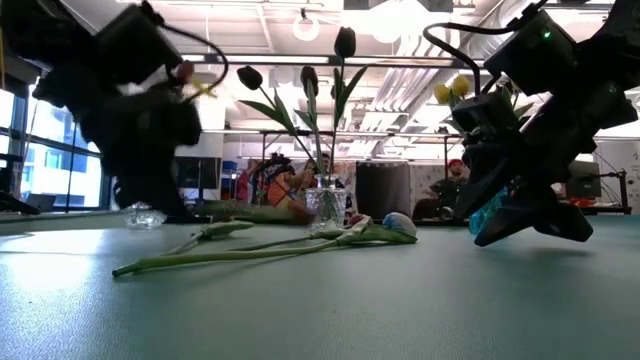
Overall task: Sort flowers into vase by color
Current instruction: Put the red tulip into the left transparent vase
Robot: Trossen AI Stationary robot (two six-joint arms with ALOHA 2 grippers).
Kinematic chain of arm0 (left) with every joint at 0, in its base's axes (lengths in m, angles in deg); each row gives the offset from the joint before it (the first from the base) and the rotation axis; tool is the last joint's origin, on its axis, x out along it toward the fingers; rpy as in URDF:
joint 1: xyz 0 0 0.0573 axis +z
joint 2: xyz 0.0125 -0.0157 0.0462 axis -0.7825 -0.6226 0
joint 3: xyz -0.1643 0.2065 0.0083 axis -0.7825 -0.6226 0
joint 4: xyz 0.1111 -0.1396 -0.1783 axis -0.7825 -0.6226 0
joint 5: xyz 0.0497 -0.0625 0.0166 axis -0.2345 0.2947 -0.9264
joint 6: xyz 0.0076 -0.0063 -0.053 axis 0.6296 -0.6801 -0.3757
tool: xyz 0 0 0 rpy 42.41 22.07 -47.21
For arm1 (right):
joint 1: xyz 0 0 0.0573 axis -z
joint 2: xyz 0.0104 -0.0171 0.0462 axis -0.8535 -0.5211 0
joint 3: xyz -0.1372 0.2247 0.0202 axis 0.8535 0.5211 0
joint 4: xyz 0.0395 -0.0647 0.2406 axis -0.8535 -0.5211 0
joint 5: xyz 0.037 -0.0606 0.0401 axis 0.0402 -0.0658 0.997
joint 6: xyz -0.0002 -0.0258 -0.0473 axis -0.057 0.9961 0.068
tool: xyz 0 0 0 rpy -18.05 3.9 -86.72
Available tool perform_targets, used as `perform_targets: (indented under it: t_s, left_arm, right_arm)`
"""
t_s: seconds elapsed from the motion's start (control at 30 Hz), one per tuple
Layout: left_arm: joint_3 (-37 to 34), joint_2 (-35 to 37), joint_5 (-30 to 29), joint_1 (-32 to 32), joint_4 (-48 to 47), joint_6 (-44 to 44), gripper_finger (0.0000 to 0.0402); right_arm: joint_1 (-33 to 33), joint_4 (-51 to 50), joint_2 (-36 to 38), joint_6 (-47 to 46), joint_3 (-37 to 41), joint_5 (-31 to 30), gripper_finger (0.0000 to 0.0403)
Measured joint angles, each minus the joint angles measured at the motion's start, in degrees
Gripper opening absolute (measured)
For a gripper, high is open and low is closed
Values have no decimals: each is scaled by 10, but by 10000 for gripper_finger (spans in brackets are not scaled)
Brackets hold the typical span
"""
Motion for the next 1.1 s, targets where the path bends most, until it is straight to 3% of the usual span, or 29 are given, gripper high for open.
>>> perform_targets:
  t_s: [0.47, 0.67, 0.83, 1.0, 1.1]
  left_arm:
    - [1, 173, -72, 1, 23, -3, 0]
    - [2, 273, -149, 1, 41, 51, 0]
    - [2, 362, -225, 9, 59, 123, 0]
    - [2, 433, -360, 30, 60, 261, 0]
    - [2, 458, -400, 55, 64, 342, 0]
  right_arm:
    - [0, -8, 0, 0, 0, -1, 156]
    - [0, -8, 0, -1, 0, -1, 156]
    - [0, -8, 0, -11, 0, -1, 156]
    - [0, -8, 0, -13, 0, -2, 156]
    - [0, -8, 0, -17, 0, -11, 156]
